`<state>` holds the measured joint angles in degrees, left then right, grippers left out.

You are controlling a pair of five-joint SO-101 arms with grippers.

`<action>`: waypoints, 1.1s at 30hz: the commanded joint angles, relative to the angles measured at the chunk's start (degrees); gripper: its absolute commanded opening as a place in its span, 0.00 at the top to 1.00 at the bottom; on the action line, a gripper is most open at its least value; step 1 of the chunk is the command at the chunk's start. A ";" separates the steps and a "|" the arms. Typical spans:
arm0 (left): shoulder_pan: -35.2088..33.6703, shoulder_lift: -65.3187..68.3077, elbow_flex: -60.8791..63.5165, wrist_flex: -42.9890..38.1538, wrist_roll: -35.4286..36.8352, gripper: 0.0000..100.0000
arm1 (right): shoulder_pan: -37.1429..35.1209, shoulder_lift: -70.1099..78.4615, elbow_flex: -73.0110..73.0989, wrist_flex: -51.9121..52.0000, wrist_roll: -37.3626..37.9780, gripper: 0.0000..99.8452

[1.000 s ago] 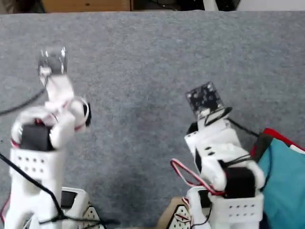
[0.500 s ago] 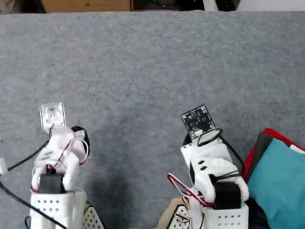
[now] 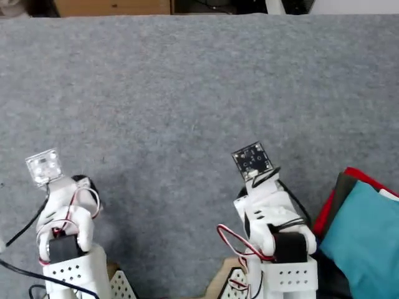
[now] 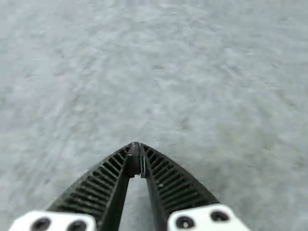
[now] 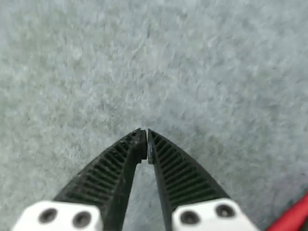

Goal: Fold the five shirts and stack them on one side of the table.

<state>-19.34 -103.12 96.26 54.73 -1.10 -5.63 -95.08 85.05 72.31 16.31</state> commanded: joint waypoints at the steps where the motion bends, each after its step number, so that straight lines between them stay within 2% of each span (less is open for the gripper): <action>1: -2.55 -0.13 0.62 2.90 0.18 0.98 | 1.10 -0.31 2.24 -1.14 0.09 0.98; 6: -2.55 -0.13 0.62 17.23 0.18 0.98 | 1.01 -0.31 8.84 -1.67 0.09 0.98; 7: -2.55 -0.57 0.62 17.93 0.26 0.98 | 1.10 -0.31 10.33 -3.08 0.09 0.98; 11: -2.46 -0.66 0.62 17.85 0.18 0.98 | 1.19 -0.31 12.00 -5.63 0.44 0.98; 33: -2.46 -0.66 0.62 17.85 0.26 0.98 | 1.19 -0.31 12.09 -5.71 0.44 0.98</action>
<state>-21.27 -103.21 96.26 72.22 -1.10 -5.36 -95.08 97.10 67.47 16.31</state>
